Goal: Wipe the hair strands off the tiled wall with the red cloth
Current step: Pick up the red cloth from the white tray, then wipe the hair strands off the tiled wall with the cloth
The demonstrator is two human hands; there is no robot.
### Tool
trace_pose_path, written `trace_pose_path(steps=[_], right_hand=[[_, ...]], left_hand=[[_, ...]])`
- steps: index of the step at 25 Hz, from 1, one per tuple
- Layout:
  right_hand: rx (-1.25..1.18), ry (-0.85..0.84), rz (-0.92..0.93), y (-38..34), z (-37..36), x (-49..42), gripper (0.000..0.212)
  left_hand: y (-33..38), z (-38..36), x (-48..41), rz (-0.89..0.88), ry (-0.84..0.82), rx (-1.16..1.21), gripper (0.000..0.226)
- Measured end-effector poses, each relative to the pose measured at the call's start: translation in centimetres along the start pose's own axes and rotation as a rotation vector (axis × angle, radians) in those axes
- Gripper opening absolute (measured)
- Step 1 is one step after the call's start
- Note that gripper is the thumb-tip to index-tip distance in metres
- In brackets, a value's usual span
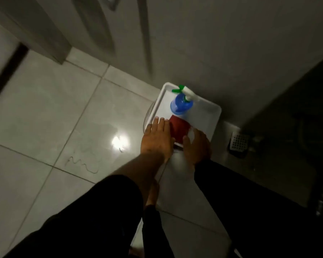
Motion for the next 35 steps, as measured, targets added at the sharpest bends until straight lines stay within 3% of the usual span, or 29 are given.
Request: trace_pose_path(steps=[4,9,11,16,21,26,30,33,35], right_hand=[[-0.222,-0.042,-0.184,2.7,-4.2,-6.7,0.058],[-0.360,-0.021,-0.314,5.0,-8.8,-10.8,0.083],[-0.465,0.018,-0.362,6.0,-9.4,-11.9,0.083],[-0.680,-0.016,-0.367,6.0,-8.7,-12.3,0.041],[-1.024,0.041,-0.269,1.5,-4.6,-7.8,0.024],[-0.980,-0.398,-0.023,-9.1,-7.6,0.0,0.058],[-0.883,-0.706,-0.153,-12.2,-18.4,5.9,0.044],[-0.707,-0.744,-0.177,-13.3,-28.6,8.2,0.017],[-0.539,-0.701,-0.037,-14.6,-35.2,7.5,0.021]], left_hand=[[-0.7,-4.2,-5.2,0.079,-0.075,-0.019,0.075],[-1.8,-7.9,-9.3,0.230,-0.085,0.008,0.067],[-2.1,-8.5,-10.9,0.278,-0.067,0.098,0.066],[-2.8,-8.4,-12.2,0.402,-0.092,0.440,0.051],[-3.0,-3.0,-7.2,0.368,0.254,0.824,0.038],[-10.9,-2.1,1.9,0.507,0.451,1.297,0.049],[-20.3,-5.7,7.9,0.587,0.542,1.442,0.052],[-29.5,-12.1,10.9,0.684,0.546,1.392,0.050],[-37.0,-17.5,12.2,0.791,0.567,1.266,0.055]])
Point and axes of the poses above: each hand's wrist, its own x-axis away from the middle knuckle, its own z-axis out of the back of the hand, y = z × x, the point moved 10 cm from there along -x, towards the middle knuckle, and after that the axes turned 1 degree about y, right-handed, at the moved point
